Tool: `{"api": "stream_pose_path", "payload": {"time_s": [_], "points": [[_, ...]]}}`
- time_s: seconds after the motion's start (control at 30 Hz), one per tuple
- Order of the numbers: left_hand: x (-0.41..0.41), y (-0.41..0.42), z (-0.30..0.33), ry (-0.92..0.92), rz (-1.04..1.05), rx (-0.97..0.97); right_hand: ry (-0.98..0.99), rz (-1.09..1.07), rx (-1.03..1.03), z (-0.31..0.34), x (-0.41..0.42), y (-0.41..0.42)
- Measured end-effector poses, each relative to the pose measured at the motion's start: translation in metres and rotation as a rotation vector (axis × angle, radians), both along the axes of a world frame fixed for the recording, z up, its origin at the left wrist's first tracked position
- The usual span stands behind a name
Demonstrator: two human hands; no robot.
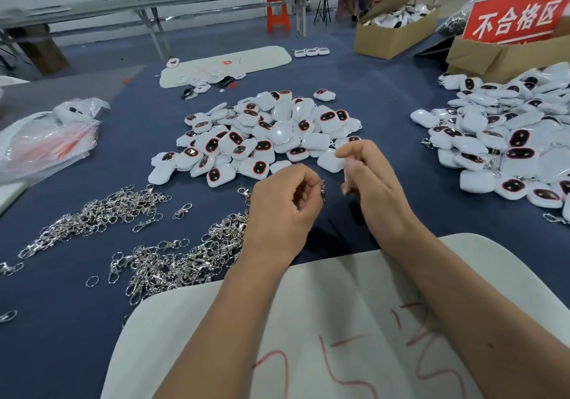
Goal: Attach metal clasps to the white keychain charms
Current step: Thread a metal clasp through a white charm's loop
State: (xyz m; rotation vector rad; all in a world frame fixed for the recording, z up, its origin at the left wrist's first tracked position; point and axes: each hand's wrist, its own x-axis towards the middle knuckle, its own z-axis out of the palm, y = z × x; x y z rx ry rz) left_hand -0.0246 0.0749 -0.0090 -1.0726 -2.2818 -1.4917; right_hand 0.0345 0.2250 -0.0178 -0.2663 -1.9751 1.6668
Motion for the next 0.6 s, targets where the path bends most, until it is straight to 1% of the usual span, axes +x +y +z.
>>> {"api": "stream_pose_path", "payload": {"time_s": [0.03,0.1,0.17,0.23,0.3,0.4,0.6], "points": [[0.0002,0.0002,-0.0006,0.002,-0.016,-0.023,-0.015,0.011,-0.056,-0.0006,-0.0002,0.0005],[0.0003,0.0006,-0.002,0.001,-0.041,-0.059,-0.033,0.002,-0.052,-0.0018,-0.0003,0.0007],[-0.0001,0.0007,-0.0029,-0.011,-0.057,-0.074,-0.058,-0.088,-0.03,-0.0012,-0.0002,0.0015],[-0.001,0.0006,-0.0034,-0.012,-0.065,-0.076,-0.053,-0.153,-0.06,0.0001,-0.0006,0.0037],[-0.0012,0.0005,-0.0037,-0.01,-0.071,-0.078,-0.029,-0.121,-0.108,-0.0011,-0.0014,0.0053],[-0.0012,0.0,-0.0041,0.002,-0.078,-0.083,-0.024,-0.127,-0.046,-0.0008,-0.0025,0.0019],[-0.0021,0.0007,-0.0047,0.008,-0.083,-0.105,-0.031,-0.121,-0.044,0.0015,-0.0014,0.0012]]}}
